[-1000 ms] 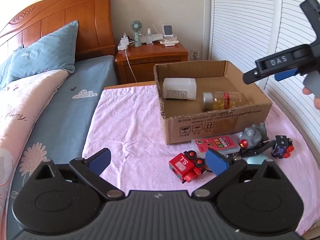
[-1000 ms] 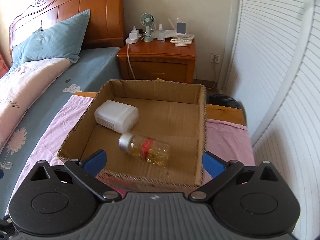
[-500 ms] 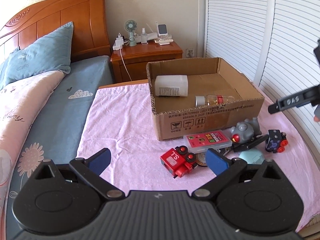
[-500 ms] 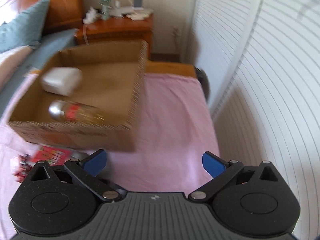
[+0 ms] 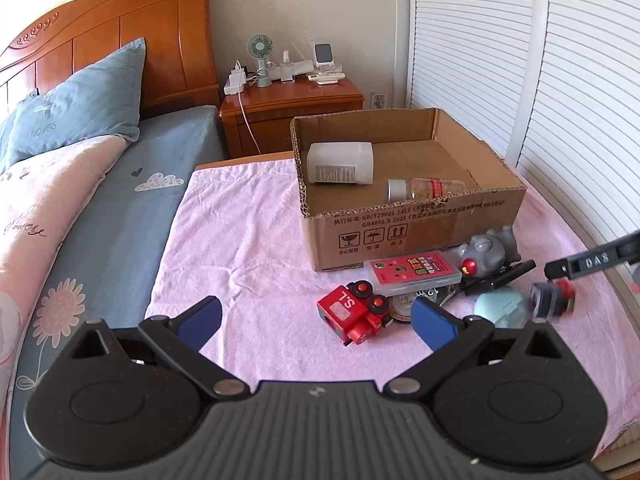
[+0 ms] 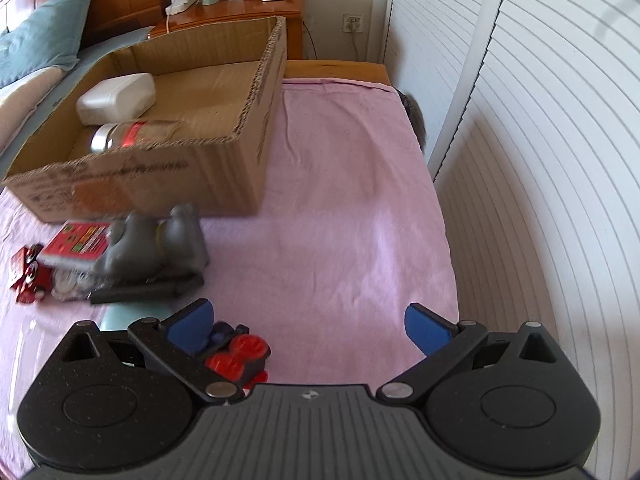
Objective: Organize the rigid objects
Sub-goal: 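Move the left tool to the clear plastic jar while the right tool approaches the toy train car, then grasp the clear jar with the left tool while the right tool grasps the toy train car, then place the clear jar in the box with the left tool while the right tool carries the train car there, then release the toy train car into the box and withdraw the right tool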
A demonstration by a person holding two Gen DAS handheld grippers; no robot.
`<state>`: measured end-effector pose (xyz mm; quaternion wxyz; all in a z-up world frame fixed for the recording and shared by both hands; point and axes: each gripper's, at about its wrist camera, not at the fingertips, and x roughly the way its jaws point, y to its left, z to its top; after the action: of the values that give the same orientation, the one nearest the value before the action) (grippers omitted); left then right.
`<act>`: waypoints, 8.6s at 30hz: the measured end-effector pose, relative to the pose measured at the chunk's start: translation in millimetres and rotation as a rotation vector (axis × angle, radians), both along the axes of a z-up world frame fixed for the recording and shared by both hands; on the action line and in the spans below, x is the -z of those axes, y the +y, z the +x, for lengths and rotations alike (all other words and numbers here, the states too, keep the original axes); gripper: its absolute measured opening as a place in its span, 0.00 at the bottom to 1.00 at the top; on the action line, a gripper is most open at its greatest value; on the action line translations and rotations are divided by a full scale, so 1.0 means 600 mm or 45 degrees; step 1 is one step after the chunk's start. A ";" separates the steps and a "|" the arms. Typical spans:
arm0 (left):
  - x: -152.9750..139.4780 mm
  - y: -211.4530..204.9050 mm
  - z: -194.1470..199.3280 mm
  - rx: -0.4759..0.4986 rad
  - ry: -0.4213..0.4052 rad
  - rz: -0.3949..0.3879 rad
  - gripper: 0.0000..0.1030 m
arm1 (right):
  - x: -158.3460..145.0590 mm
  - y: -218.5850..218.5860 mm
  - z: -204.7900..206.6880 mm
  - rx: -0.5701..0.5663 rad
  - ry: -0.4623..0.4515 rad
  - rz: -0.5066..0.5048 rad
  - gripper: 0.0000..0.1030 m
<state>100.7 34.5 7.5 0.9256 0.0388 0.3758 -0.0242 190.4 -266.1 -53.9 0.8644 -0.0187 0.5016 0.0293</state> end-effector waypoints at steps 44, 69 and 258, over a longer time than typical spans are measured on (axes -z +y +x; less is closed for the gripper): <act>0.089 -0.068 -0.047 0.557 0.188 0.120 0.97 | 0.049 0.011 -0.123 -0.098 -0.130 -0.022 1.00; 0.125 -0.175 0.051 0.892 0.099 0.220 0.98 | 0.050 0.009 -0.131 -0.124 -0.160 -0.016 1.00; 0.092 0.005 -0.009 0.099 0.068 -0.099 0.96 | 0.036 0.143 -0.057 -0.149 -0.153 0.018 1.00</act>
<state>95.2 37.3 -47.7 0.9144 0.0168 0.3973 -0.0759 156.1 -180.3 -75.7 0.8898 -0.0435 0.4468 0.0822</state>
